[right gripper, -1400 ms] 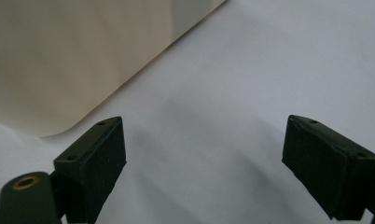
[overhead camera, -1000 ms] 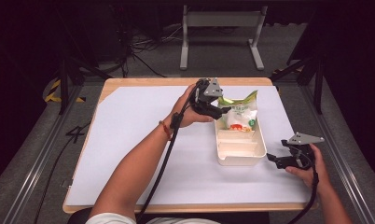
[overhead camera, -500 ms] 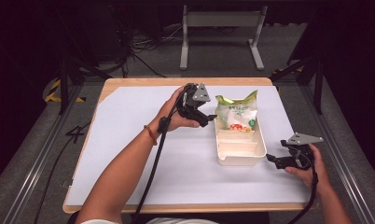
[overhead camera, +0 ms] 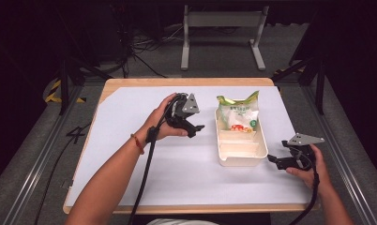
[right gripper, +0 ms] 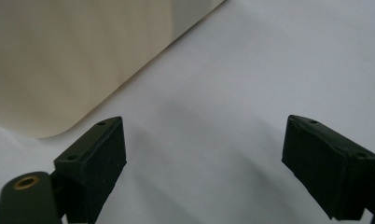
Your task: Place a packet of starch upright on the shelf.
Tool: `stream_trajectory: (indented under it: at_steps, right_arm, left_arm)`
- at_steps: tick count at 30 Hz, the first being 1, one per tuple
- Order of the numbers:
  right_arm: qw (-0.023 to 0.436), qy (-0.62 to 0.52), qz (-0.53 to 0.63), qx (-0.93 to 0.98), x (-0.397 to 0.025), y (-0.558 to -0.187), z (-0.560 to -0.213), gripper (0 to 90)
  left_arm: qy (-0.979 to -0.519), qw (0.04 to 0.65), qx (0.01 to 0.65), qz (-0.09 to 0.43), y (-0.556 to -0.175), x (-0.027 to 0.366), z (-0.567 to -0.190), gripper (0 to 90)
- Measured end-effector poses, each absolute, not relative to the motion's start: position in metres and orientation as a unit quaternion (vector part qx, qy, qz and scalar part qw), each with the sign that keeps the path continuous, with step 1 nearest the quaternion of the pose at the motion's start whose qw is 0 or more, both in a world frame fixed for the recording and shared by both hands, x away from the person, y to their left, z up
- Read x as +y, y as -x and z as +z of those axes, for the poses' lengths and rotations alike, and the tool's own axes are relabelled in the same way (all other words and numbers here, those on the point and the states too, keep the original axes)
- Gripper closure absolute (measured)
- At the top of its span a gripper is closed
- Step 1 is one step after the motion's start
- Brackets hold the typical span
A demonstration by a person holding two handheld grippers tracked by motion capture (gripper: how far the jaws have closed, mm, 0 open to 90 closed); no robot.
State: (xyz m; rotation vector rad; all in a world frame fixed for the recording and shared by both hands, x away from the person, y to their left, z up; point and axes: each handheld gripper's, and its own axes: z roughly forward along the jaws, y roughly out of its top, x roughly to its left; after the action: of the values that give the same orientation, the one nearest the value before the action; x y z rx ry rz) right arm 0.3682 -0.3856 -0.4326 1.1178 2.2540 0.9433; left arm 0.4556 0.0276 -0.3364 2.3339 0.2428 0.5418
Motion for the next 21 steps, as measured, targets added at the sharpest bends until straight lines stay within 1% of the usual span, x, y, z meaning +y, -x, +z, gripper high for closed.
stream_trajectory:
  at_steps: [11,13,16,21]
  right_arm:
    - [0.225,-0.402,0.345,0.818,-0.384,-0.368,-0.432,13.3]
    - [0.225,-0.401,0.345,0.818,-0.384,-0.368,-0.432,13.4]
    - [0.226,-0.399,0.345,0.819,-0.383,-0.367,-0.432,13.3]
    - [0.229,-0.395,0.344,0.821,-0.382,-0.366,-0.43,13.3]
  left_arm:
    - [-0.915,0.334,0.089,0.208,-0.436,0.051,-0.352,9.6]
    - [-0.914,0.331,0.088,0.216,-0.432,0.057,-0.356,9.5]
    - [-0.913,0.338,0.098,0.207,-0.426,0.067,-0.36,9.5]
    - [-0.909,0.344,0.114,0.208,-0.416,0.088,-0.369,9.4]
